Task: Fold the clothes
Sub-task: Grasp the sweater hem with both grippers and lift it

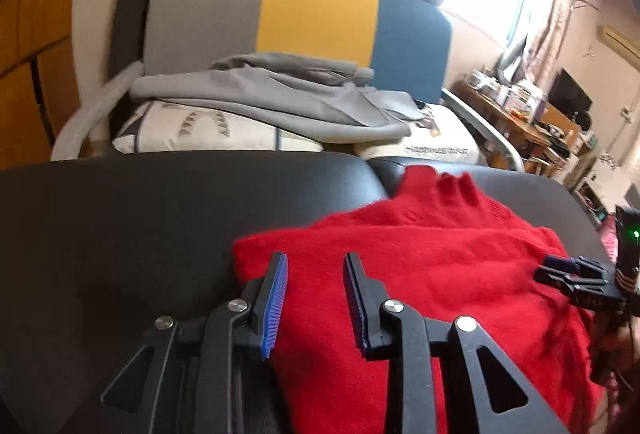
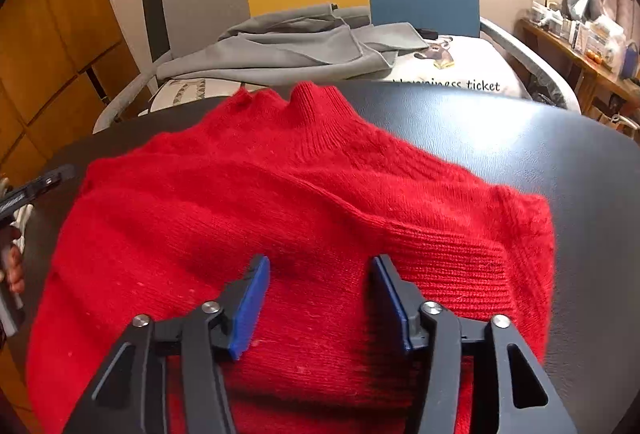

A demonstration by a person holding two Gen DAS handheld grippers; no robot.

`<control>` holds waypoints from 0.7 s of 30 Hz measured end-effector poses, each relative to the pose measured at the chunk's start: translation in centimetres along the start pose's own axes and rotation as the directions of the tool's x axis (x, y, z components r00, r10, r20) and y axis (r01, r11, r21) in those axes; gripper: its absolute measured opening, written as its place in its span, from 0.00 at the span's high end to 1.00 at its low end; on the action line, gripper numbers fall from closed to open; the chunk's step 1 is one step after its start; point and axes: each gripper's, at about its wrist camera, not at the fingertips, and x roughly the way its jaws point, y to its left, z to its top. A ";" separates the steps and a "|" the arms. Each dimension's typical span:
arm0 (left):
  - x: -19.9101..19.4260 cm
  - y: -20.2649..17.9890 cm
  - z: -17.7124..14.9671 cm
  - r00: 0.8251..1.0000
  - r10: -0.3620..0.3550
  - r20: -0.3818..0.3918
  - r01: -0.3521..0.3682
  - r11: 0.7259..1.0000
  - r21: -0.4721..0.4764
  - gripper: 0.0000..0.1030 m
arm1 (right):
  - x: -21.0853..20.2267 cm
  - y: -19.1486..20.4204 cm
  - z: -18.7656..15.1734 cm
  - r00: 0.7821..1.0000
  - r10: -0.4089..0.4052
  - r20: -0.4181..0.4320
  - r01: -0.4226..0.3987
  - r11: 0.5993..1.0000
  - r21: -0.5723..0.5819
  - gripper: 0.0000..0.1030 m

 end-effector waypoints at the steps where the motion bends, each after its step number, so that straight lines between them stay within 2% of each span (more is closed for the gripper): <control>1: -0.2 -0.2 0.1 1.000 -0.015 -0.008 0.015 1.000 0.001 0.72 | -0.3 0.1 0.4 1.000 0.010 0.001 -0.010 1.000 -0.004 0.42; 4: -0.2 -0.4 1.6 0.993 -0.113 -0.028 0.113 0.993 -0.021 0.68 | -1.2 0.4 1.6 0.999 0.043 0.003 -0.043 0.999 -0.014 0.36; 7: 0.9 -1.6 4.0 0.978 -0.198 -0.066 0.201 0.979 0.036 0.62 | -1.6 -0.9 3.8 0.985 0.171 0.005 -0.171 0.984 0.043 0.27; 9: 3.0 -2.7 5.9 0.959 -0.253 -0.126 0.263 0.962 0.068 0.59 | -1.1 -2.2 5.7 0.965 0.262 0.007 -0.261 0.960 0.099 0.26; 11: 5.4 -3.9 7.4 0.956 -0.247 -0.156 0.267 0.956 0.124 0.58 | 0.4 -3.4 8.0 0.947 0.322 -0.015 -0.316 0.938 0.144 0.26; 12: 6.8 -4.5 8.0 0.948 -0.257 -0.187 0.285 0.947 0.145 0.58 | 1.1 -3.7 8.9 0.951 0.309 -0.030 -0.302 0.942 0.146 0.26; 13: 8.3 -5.0 8.5 0.939 -0.266 -0.218 0.305 0.938 0.165 0.58 | 2.0 -4.0 9.7 0.954 0.295 -0.046 -0.286 0.948 0.136 0.26; 15: 11.7 -6.1 9.1 0.906 -0.287 -0.311 0.357 0.914 0.193 0.58 | 4.6 -4.5 11.5 0.952 0.289 -0.098 -0.278 0.954 0.113 0.27; 18: 14.6 -7.4 9.5 0.910 -0.233 -0.343 0.337 0.898 0.282 0.58 | 7.8 -5.3 13.0 0.937 0.311 -0.162 -0.300 0.950 0.090 0.38; 19: 15.7 -7.7 9.5 0.895 -0.248 -0.371 0.366 0.884 0.291 0.58 | 8.7 -5.5 13.3 0.931 0.319 -0.178 -0.309 0.948 0.081 0.40; 21: 17.2 -7.8 9.6 0.870 -0.270 -0.412 0.400 0.876 0.270 0.58 | 10.2 -5.8 13.7 0.923 0.324 -0.208 -0.319 0.946 0.059 0.47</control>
